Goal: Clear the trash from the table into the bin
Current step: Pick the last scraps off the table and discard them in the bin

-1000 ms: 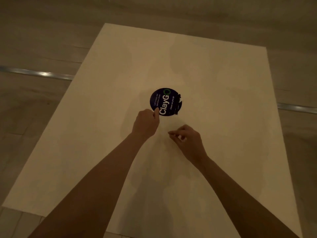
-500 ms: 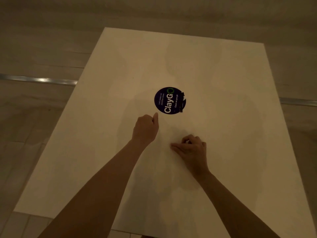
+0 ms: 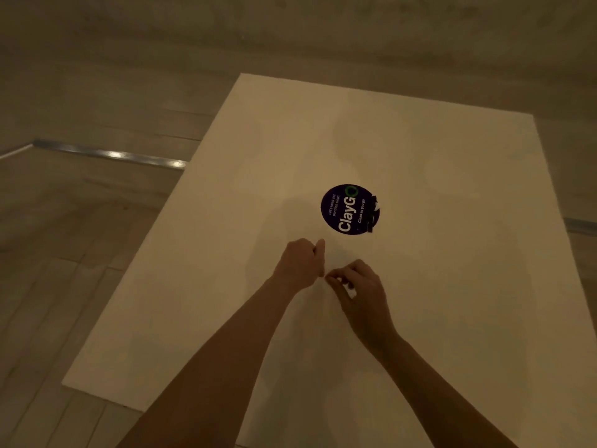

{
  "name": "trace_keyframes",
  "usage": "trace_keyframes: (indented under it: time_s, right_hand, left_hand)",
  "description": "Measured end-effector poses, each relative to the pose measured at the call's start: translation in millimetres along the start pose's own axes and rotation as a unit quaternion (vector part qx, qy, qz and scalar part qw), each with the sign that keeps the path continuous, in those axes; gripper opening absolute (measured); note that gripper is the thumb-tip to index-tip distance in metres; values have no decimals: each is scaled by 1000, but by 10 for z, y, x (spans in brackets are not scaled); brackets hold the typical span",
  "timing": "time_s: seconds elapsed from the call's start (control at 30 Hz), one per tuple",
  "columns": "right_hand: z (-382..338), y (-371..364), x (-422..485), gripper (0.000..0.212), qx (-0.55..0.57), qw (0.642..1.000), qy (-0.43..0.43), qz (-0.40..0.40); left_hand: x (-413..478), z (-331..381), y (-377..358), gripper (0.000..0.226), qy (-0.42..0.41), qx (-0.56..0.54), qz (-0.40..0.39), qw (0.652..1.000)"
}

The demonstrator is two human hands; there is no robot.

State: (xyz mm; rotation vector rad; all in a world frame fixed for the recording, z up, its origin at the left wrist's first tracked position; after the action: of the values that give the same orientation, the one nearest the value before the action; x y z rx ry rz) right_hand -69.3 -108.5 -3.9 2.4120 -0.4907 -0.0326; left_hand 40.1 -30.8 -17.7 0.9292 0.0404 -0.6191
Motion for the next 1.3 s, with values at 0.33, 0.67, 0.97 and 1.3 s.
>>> trace_keyframes:
  time_s: [0.33, 0.67, 0.97, 1.3]
  right_hand:
    - [-264, -36, 409, 9, 41, 996, 76, 0]
    - [-47, -68, 1017, 11, 44, 998, 16, 33]
    - [123, -458, 1995, 27, -22, 996, -80, 44]
    - [180, -796, 2523, 27, -92, 984, -132, 73]
  left_hand:
    - [145, -85, 88, 59, 39, -88, -20, 995]
    - [630, -350, 684, 63, 33, -11, 90, 995]
    - [1310, -606, 1167, 62, 14, 25, 142, 990]
    - [1687, -980, 1426, 62, -11, 58, 114, 992]
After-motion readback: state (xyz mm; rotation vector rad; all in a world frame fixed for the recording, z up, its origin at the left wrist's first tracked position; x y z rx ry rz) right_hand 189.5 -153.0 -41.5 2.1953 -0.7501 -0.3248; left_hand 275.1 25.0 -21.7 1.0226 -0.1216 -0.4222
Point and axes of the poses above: each hand's wrist, its own x-axis towards the middle knuckle, its own y-axis out of the back of the hand, z = x × y, the point moved 8 cm from there along x, towards the middle knuckle, and after that the axes turned 6 degrees about x, right-handed, at the moved point
